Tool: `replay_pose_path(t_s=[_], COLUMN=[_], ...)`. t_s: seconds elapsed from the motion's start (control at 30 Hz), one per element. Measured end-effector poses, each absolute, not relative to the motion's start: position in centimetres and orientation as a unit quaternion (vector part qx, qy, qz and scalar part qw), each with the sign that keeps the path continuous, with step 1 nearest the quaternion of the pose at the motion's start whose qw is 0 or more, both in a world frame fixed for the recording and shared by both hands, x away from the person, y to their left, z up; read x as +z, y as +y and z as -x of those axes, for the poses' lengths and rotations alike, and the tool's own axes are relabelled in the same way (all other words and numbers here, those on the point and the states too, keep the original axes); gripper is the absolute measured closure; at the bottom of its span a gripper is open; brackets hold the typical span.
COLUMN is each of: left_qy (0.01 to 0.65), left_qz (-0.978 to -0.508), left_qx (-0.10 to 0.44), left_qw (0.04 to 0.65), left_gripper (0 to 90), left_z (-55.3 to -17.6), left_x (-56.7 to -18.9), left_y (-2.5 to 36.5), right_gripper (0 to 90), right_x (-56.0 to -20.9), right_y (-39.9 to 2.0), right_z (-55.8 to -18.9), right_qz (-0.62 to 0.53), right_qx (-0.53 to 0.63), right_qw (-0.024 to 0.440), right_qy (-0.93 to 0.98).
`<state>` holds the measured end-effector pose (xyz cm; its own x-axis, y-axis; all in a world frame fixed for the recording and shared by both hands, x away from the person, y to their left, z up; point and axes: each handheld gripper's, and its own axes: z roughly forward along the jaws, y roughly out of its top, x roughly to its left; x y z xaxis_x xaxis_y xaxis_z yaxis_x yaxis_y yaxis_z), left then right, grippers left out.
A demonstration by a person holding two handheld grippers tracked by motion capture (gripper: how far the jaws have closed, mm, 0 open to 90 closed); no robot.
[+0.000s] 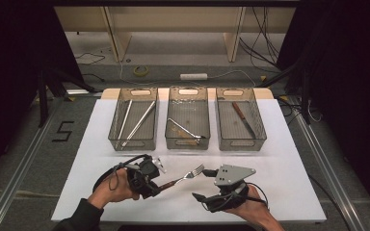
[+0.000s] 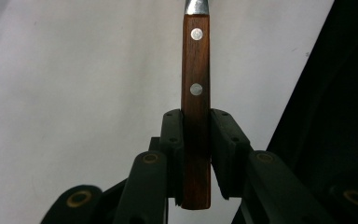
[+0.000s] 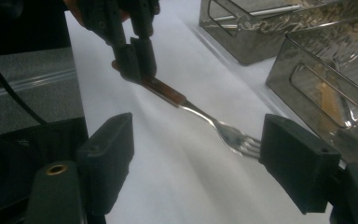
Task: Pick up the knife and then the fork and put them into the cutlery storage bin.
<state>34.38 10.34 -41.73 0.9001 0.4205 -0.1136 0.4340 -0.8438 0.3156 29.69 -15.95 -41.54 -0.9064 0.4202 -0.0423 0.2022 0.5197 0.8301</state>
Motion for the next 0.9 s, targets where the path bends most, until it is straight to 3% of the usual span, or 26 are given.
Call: replay_pose_path(t_s=[0.43, 0.9], left_qy=[0.18, 0.16], left_qz=[-0.97, -0.974], left_qx=[-0.032, -0.041], left_qw=[0.16, 0.157], left_gripper=[75.1, 75.1], left_z=[-34.6, -33.7], left_x=[-41.0, -40.5], left_y=[6.8, 6.2], right_gripper=[28.7, 34.7], right_x=[-42.3, -44.0], right_y=[-14.1, -11.8], right_z=[-29.2, -29.0], right_qz=[-0.132, -0.08], right_qx=[0.419, 0.37], right_qw=[0.15, 0.182], right_qy=[0.886, 0.907])
